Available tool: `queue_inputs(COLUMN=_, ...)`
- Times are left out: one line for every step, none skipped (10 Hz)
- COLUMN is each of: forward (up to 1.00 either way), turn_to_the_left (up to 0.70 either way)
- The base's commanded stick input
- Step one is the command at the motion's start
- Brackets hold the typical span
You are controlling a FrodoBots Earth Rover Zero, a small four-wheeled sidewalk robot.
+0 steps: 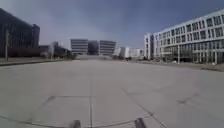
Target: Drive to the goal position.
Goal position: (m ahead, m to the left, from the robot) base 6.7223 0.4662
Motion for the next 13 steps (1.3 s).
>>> queue_inputs(forward=1.00, turn_to_the_left=0.00)
queue_inputs(forward=1.00, turn_to_the_left=0.00)
queue_inputs(forward=1.00, turn_to_the_left=0.00)
queue_inputs(forward=1.00, turn_to_the_left=0.00)
queue_inputs(forward=1.00, turn_to_the_left=0.40)
queue_inputs(forward=1.00, turn_to_the_left=0.40)
queue_inputs(forward=1.00, turn_to_the_left=0.37)
queue_inputs(forward=1.00, turn_to_the_left=0.00)
queue_inputs(forward=1.00, turn_to_the_left=0.00)
queue_inputs(forward=1.00, turn_to_the_left=0.00)
queue_inputs(forward=1.00, turn_to_the_left=0.00)
queue_inputs(forward=1.00, turn_to_the_left=0.00)
queue_inputs(forward=1.00, turn_to_the_left=0.00)
